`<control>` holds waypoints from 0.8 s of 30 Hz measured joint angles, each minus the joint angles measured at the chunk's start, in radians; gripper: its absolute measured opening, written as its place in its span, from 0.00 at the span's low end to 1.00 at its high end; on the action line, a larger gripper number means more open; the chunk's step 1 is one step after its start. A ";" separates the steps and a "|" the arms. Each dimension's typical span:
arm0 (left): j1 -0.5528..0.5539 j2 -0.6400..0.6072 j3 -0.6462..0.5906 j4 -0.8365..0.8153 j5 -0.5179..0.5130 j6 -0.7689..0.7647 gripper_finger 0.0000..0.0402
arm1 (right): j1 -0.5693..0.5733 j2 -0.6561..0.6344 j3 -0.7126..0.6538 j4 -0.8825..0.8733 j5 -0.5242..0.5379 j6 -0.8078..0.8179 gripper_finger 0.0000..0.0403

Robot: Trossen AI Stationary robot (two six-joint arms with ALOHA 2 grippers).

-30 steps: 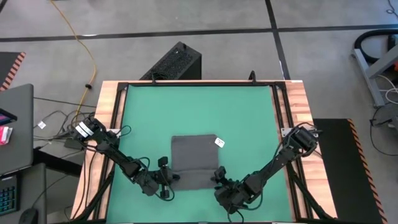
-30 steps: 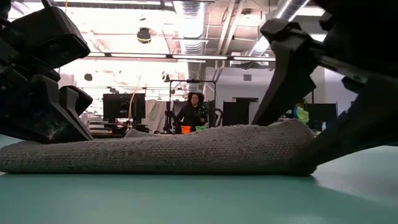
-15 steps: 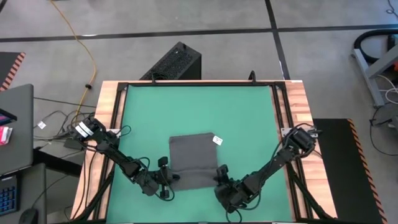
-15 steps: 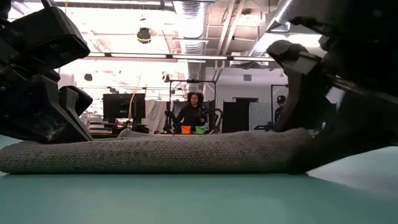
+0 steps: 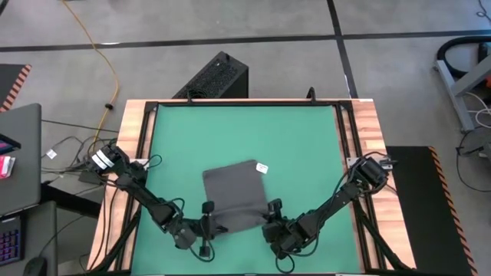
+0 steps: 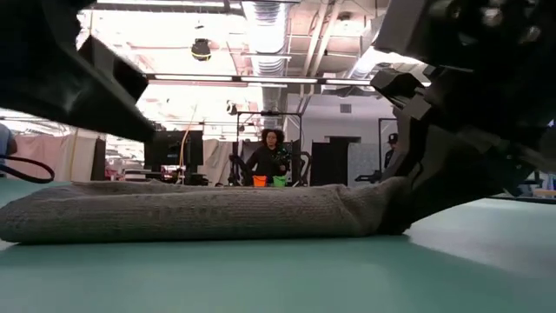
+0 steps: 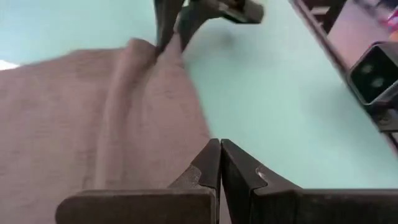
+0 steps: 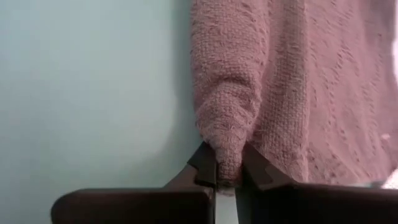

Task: Roll towel
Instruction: Roll the gray towel

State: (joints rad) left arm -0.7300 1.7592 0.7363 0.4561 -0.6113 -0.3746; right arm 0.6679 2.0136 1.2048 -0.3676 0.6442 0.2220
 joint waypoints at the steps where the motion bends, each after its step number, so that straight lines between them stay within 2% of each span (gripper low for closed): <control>1: 0.000 0.000 0.020 -0.043 -0.017 0.006 0.00 | 0.001 0.000 0.007 -0.001 -0.008 0.009 0.09; 5: 0.000 0.000 0.061 -0.258 -0.209 -0.049 0.00 | 0.006 0.001 0.030 -0.007 -0.049 0.017 0.09; 7: 0.005 0.007 0.060 -0.304 -0.241 -0.089 0.00 | 0.010 0.001 0.044 -0.024 -0.060 0.017 0.09; 11: 0.008 0.010 0.048 -0.295 -0.198 -0.091 0.00 | 0.012 0.002 0.066 -0.046 -0.066 0.017 0.09; 17: 0.002 0.010 0.010 -0.218 -0.196 -0.084 0.00 | 0.012 0.003 0.104 -0.078 -0.066 0.017 0.09; 24: 0.005 0.010 -0.002 -0.219 -0.159 -0.064 0.00 | -0.002 0.003 0.147 -0.115 -0.103 0.067 0.09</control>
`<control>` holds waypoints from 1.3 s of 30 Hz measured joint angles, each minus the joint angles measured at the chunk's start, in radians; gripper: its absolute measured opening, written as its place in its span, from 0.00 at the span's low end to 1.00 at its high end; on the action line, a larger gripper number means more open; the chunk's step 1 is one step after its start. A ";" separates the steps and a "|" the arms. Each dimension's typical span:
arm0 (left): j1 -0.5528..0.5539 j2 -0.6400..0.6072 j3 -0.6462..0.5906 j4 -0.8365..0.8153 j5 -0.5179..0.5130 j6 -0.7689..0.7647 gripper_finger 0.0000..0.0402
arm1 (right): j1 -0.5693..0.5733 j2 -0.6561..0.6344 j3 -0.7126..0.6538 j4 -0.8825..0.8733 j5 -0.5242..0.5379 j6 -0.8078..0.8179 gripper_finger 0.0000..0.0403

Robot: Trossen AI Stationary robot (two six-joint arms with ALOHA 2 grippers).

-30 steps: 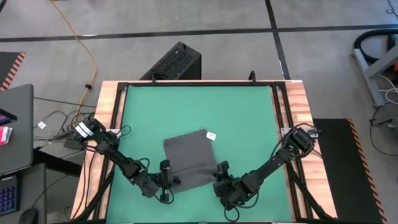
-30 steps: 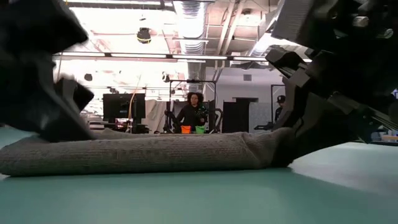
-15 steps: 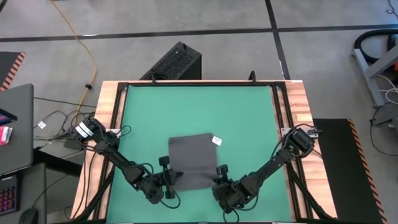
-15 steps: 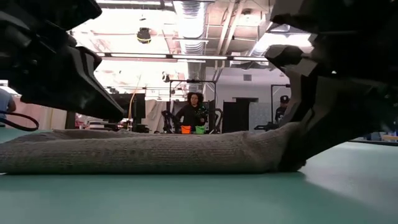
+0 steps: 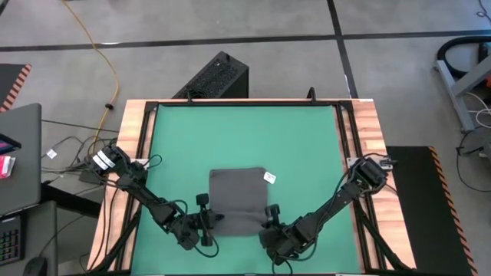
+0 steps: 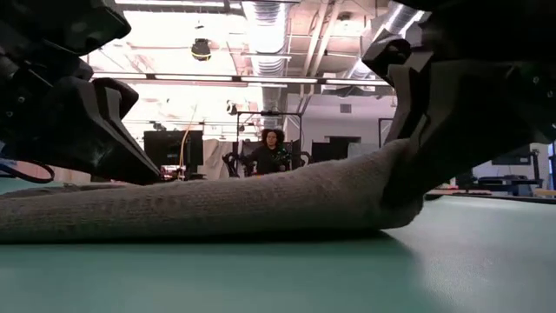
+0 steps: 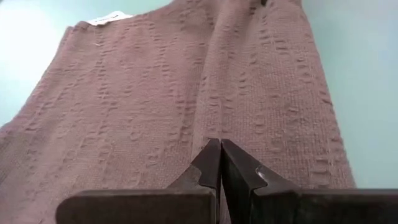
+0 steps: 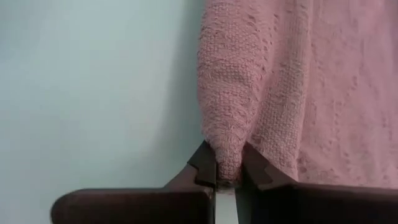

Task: Roll towel
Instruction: Roll the gray towel

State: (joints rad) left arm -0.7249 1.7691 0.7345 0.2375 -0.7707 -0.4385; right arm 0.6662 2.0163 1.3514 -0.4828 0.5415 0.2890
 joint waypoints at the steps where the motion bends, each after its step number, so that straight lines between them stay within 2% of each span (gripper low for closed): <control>1: 0.002 0.000 0.000 -0.001 0.004 0.002 0.00 | -0.003 0.000 0.006 -0.010 -0.012 0.016 0.09; 6: 0.004 0.000 0.000 -0.029 0.011 0.005 0.00 | -0.024 -0.001 0.011 -0.006 -0.073 0.086 0.09; 10: 0.022 0.040 0.000 -0.026 0.066 0.008 0.00 | -0.035 -0.001 0.011 -0.001 -0.097 0.113 0.09; 16: 0.044 0.127 0.003 0.076 0.109 -0.001 0.00 | -0.033 -0.019 0.011 -0.005 -0.113 0.142 0.09; 28: 0.036 0.122 0.004 0.070 0.211 -0.055 0.00 | -0.054 -0.117 0.011 -0.127 -0.091 0.334 0.09; 32: 0.036 0.122 0.005 0.076 0.225 -0.049 0.00 | -0.083 -0.117 0.011 -0.134 -0.109 0.341 0.09; 35: 0.036 0.123 0.005 0.075 0.233 -0.045 0.00 | -0.120 -0.116 0.011 -0.156 -0.169 0.342 0.09; 39: 0.036 0.123 0.005 0.076 0.272 -0.045 0.00 | -0.154 -0.116 0.007 -0.208 -0.169 0.334 0.09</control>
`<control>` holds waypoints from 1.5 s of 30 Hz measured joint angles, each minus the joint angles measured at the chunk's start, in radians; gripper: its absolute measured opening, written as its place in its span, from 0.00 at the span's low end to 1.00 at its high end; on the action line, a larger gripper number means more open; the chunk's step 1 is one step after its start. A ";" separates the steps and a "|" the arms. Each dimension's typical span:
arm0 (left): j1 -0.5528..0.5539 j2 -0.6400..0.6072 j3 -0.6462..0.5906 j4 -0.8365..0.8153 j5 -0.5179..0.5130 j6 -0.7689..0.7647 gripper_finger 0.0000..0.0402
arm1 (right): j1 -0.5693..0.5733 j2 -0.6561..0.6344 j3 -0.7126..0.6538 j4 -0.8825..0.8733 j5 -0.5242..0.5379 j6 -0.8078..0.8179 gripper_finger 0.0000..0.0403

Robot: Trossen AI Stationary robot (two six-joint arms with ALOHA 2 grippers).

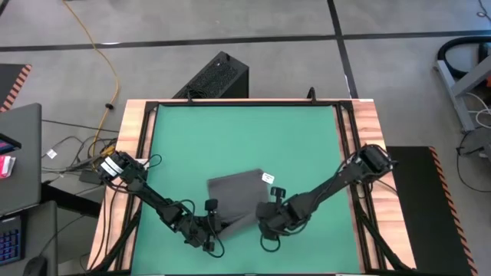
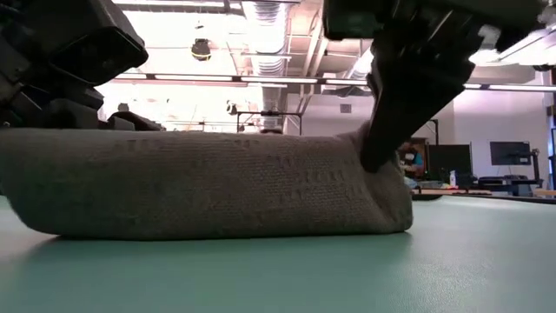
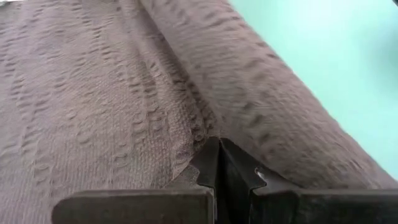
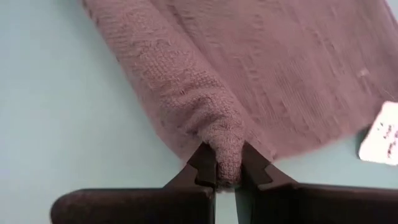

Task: Roll towel
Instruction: Roll the gray towel

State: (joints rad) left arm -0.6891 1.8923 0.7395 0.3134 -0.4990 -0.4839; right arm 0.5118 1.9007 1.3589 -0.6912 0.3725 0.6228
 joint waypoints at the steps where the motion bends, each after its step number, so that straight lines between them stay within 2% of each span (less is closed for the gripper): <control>1: 0.000 0.000 0.000 0.000 0.004 0.000 0.00 | -0.006 0.000 0.000 -0.014 0.000 0.000 0.09; 5: 0.000 0.001 0.000 0.001 0.007 -0.001 0.00 | -0.019 0.000 -0.004 -0.040 -0.006 -0.005 0.09; 18: 0.000 -0.010 -0.003 0.040 0.028 -0.009 0.00 | -0.056 0.002 -0.109 0.102 -0.011 -0.055 0.09; 25: -0.009 -0.144 -0.008 -0.013 0.077 -0.008 0.00 | -0.083 -0.003 -0.176 0.184 -0.039 -0.058 0.09; 29: -0.024 -0.269 -0.005 -0.096 0.116 -0.055 0.00 | -0.087 -0.003 -0.185 0.205 -0.038 -0.074 0.09; 31: -0.044 -0.328 -0.006 -0.139 0.093 -0.080 0.00 | -0.091 -0.002 -0.185 0.207 -0.042 -0.074 0.09; 35: -0.113 -0.417 -0.004 -0.102 -0.067 -0.005 0.00 | -0.098 -0.001 -0.186 0.218 -0.045 -0.078 0.09; 37: -0.141 -0.417 -0.003 -0.064 -0.144 0.071 0.00 | -0.099 -0.001 -0.186 0.223 -0.044 -0.083 0.09; 39: -0.154 -0.394 -0.003 -0.028 -0.171 0.134 0.00 | -0.099 0.000 -0.186 0.226 -0.040 -0.085 0.09; 41: -0.147 -0.358 0.003 -0.015 -0.155 0.174 0.00 | -0.099 0.000 -0.186 0.227 -0.037 -0.085 0.09; 45: -0.109 -0.266 0.079 -0.084 -0.045 0.257 0.00 | -0.099 0.000 -0.186 0.231 -0.037 -0.085 0.09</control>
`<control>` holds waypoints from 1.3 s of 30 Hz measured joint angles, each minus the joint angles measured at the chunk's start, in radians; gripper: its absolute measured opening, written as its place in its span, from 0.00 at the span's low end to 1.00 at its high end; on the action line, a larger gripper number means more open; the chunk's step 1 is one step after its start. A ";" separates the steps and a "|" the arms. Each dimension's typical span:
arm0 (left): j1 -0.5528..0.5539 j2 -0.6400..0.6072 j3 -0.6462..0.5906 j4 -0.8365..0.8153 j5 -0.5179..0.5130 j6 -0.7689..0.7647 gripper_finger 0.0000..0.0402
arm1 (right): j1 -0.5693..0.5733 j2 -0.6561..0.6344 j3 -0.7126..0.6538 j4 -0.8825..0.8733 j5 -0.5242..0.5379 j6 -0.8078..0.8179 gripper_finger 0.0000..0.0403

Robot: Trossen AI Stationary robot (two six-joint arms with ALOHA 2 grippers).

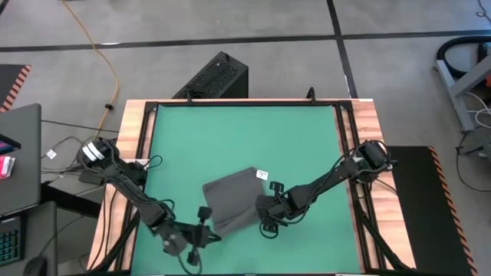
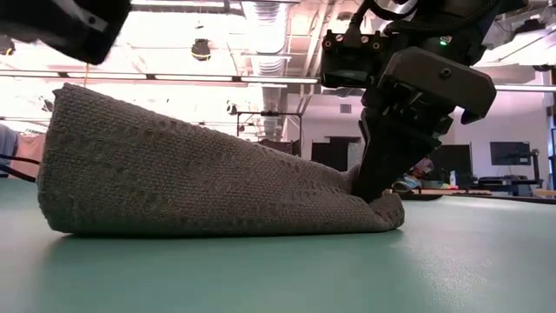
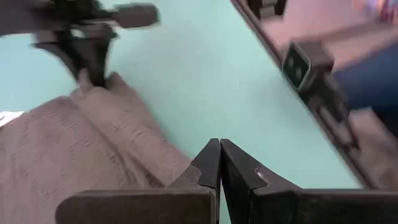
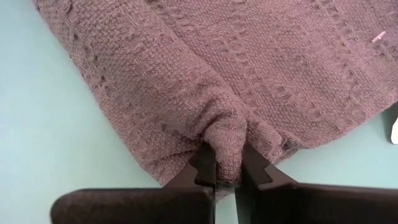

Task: Roll towel
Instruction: Roll the gray towel

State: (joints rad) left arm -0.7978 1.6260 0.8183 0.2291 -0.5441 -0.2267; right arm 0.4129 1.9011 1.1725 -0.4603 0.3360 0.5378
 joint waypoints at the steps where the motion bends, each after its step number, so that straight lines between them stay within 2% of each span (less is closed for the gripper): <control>1: 0.007 0.023 0.031 -0.029 0.015 0.025 0.00 | 0.000 0.000 0.000 0.001 0.000 0.000 0.09; 7: 0.011 0.109 0.226 -0.243 0.003 0.110 0.00 | 0.000 0.001 0.000 0.005 0.001 0.000 0.09; 11: 0.027 0.153 0.269 -0.360 0.027 0.105 0.00 | 0.000 0.001 0.000 0.007 0.001 -0.012 0.09; 19: 0.094 0.161 0.271 -0.441 0.037 0.085 0.00 | 0.000 0.002 -0.001 0.015 0.002 -0.015 0.09; 22: 0.108 0.161 0.260 -0.460 0.069 0.048 0.00 | 0.000 0.002 -0.001 0.018 0.003 -0.015 0.09; 31: 0.109 0.160 0.178 -0.452 -0.033 -0.013 0.00 | -0.001 0.002 -0.001 0.017 0.003 -0.022 0.09; 39: 0.117 0.159 0.095 -0.413 -0.021 -0.101 0.00 | -0.001 0.002 0.000 0.012 0.003 -0.022 0.09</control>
State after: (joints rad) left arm -0.6804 1.7851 0.9132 -0.1841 -0.5655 -0.3279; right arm 0.4122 1.9034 1.1724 -0.4482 0.3386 0.5162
